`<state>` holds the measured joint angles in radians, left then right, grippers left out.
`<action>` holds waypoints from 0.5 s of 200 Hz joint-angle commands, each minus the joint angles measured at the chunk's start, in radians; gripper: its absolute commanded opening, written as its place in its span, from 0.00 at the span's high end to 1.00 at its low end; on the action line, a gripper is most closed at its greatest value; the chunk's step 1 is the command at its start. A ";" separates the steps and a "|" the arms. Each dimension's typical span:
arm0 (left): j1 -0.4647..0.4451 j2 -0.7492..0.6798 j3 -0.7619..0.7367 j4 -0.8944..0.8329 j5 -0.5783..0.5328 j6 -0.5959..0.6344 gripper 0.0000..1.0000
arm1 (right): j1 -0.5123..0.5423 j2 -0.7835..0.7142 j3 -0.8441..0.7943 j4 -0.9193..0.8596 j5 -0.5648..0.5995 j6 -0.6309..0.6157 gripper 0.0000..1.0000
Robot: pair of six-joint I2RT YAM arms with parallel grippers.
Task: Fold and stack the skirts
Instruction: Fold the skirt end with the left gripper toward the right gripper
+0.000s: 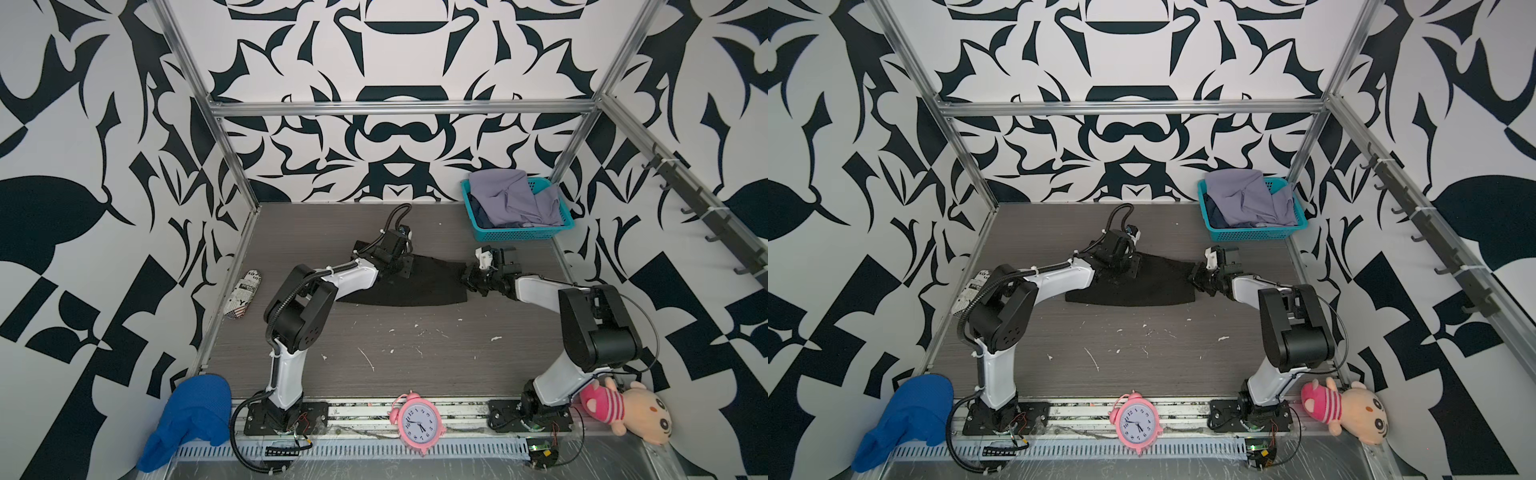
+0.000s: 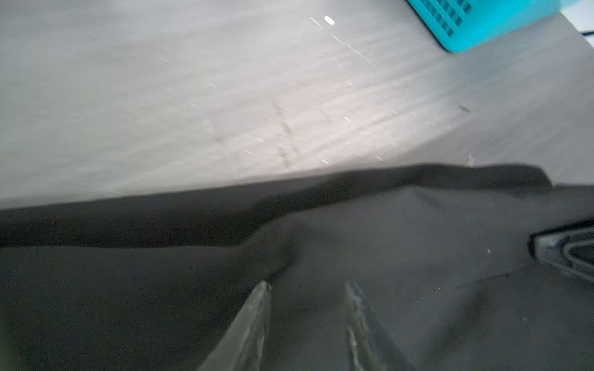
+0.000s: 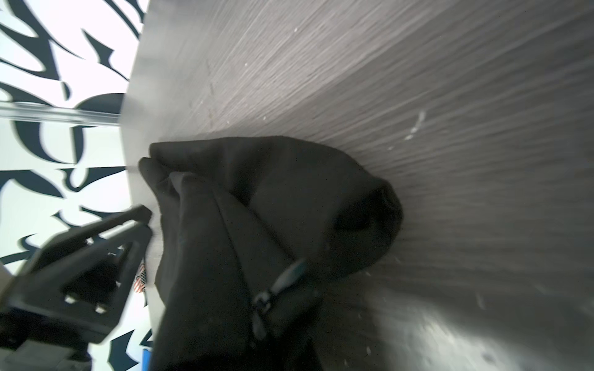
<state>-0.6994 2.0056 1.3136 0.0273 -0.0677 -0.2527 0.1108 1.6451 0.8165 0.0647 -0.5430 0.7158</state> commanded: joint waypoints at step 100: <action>-0.041 0.156 0.016 0.074 0.046 -0.069 0.62 | 0.153 -0.100 0.352 -0.503 0.334 -0.140 1.00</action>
<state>-0.7452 2.1365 1.3392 0.1234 -0.0174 -0.2989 0.2115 1.5784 1.0649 -0.3149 -0.3351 0.6258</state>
